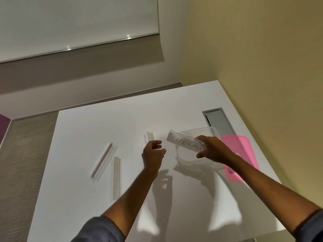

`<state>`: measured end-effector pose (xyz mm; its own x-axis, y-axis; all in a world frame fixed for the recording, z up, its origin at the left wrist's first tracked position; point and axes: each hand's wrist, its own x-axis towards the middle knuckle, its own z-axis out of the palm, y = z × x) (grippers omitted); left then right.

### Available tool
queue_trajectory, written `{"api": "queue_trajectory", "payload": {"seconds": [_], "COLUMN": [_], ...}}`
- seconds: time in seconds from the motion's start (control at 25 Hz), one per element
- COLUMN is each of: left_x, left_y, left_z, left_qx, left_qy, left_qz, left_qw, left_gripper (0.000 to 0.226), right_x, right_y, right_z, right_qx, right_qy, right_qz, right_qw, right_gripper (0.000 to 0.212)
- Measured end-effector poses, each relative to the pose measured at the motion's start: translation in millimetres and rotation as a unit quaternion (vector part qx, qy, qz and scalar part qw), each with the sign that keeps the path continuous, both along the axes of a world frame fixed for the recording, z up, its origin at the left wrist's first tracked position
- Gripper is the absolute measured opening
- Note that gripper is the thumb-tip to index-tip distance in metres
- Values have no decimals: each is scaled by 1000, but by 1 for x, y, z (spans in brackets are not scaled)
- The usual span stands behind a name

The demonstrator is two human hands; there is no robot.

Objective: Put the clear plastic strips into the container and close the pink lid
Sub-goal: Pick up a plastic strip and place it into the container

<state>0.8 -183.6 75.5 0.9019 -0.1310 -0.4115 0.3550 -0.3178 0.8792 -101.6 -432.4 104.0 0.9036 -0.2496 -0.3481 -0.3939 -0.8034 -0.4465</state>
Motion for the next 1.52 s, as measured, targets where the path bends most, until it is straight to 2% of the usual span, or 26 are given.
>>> {"api": "queue_trajectory", "payload": {"seconds": [0.08, 0.16, 0.32, 0.4, 0.56, 0.72, 0.96, 1.08, 1.2, 1.52], "left_x": [9, 17, 28, 34, 42, 42, 39, 36, 35, 35], "left_y": [-20, -41, -72, -85, -107, -121, -129, -131, -134, -142], "left_z": [4, 5, -1, -4, -13, -25, -42, -49, -55, -80], "left_qx": [42, 75, 182, 227, 306, 364, 390, 398, 420, 456], "left_qy": [-75, -143, -245, -284, -339, -338, -344, -341, -324, -321], "left_qz": [-75, -165, -298, -342, -467, -504, -506, -503, -511, -515], "left_qw": [993, 973, 904, 867, 757, 706, 689, 688, 676, 651], "left_gripper": [45, 63, 83, 85, 74, 65, 38, 27, 27, 27], "right_x": [3, 8, 17, 21, 32, 41, 46, 50, 51, 52], "right_y": [-18, -35, -65, -79, -97, -103, -100, -92, -88, -87], "right_z": [-2, -5, -12, -15, -26, -41, -68, -78, -87, -111], "right_qx": [-8, -19, -19, -14, -11, -36, -155, -190, -214, -218], "right_qy": [-4, 1, 9, 22, 24, 21, 18, -2, -13, 11], "right_qz": [18, 38, 54, 68, 99, 134, 186, 193, 195, 190], "right_qw": [1000, 999, 998, 997, 995, 990, 970, 963, 957, 957], "right_gripper": [75, 77, 77, 73, 69, 65, 59, 44, 35, 29]}}
